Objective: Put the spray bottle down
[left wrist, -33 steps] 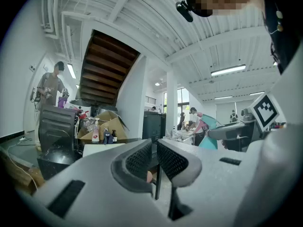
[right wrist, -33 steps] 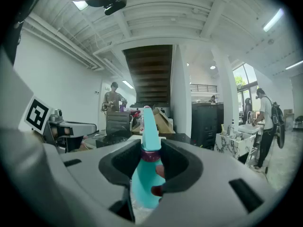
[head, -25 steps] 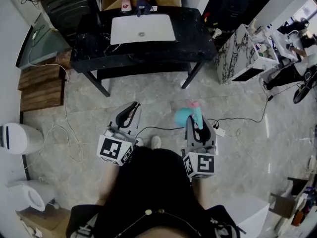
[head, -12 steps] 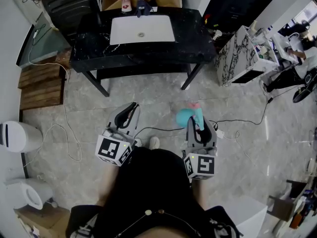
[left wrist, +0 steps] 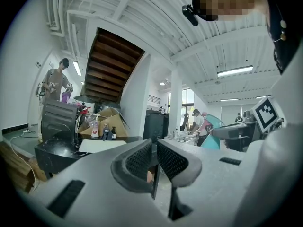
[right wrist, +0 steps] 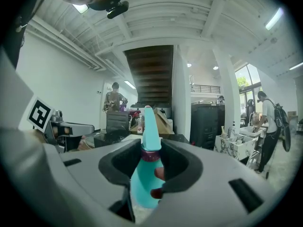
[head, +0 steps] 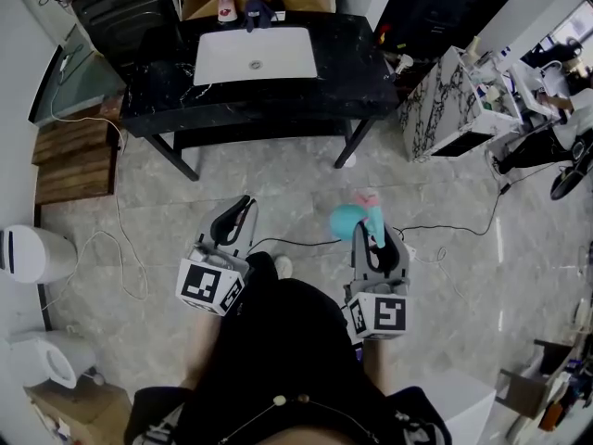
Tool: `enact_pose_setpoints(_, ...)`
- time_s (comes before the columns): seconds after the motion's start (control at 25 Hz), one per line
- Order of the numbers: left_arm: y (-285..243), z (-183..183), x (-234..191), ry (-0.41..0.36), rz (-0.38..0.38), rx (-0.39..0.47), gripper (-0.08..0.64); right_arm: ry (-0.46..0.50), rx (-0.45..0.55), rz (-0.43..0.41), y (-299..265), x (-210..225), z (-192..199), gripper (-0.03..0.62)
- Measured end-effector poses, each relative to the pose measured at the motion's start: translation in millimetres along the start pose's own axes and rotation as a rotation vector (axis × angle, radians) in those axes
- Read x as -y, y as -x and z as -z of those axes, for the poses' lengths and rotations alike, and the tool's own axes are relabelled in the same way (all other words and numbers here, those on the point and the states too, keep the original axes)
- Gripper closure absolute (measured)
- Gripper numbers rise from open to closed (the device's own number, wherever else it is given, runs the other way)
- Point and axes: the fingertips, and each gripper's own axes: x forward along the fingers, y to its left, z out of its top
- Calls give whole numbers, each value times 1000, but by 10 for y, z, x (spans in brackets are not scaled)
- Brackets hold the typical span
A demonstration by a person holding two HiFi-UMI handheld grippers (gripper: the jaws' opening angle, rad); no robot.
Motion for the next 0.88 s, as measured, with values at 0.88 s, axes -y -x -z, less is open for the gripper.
enact_pose_setpoints(0.88, -1154, 79, -782, 44, -5, -37, 523, -20, -47, 20, -1365, 395, -23, 456)
